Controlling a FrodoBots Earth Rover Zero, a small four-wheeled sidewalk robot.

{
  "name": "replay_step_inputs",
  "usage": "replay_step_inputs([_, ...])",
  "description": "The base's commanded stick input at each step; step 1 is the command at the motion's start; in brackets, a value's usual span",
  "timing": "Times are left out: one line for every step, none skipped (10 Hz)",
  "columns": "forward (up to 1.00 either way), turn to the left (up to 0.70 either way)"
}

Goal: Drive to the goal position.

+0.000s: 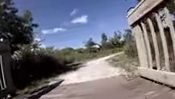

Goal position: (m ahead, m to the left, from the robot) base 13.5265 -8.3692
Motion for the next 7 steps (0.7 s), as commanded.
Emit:
replay_step_inputs([0.85, 0.00])
replay_step_inputs([0.85, 0.00])
replay_step_inputs([0.85, 0.00])
replay_step_inputs([0.85, 0.00])
replay_step_inputs([0.85, 0.00])
replay_step_inputs([0.85, 0.00])
replay_step_inputs([0.85, 0.00])
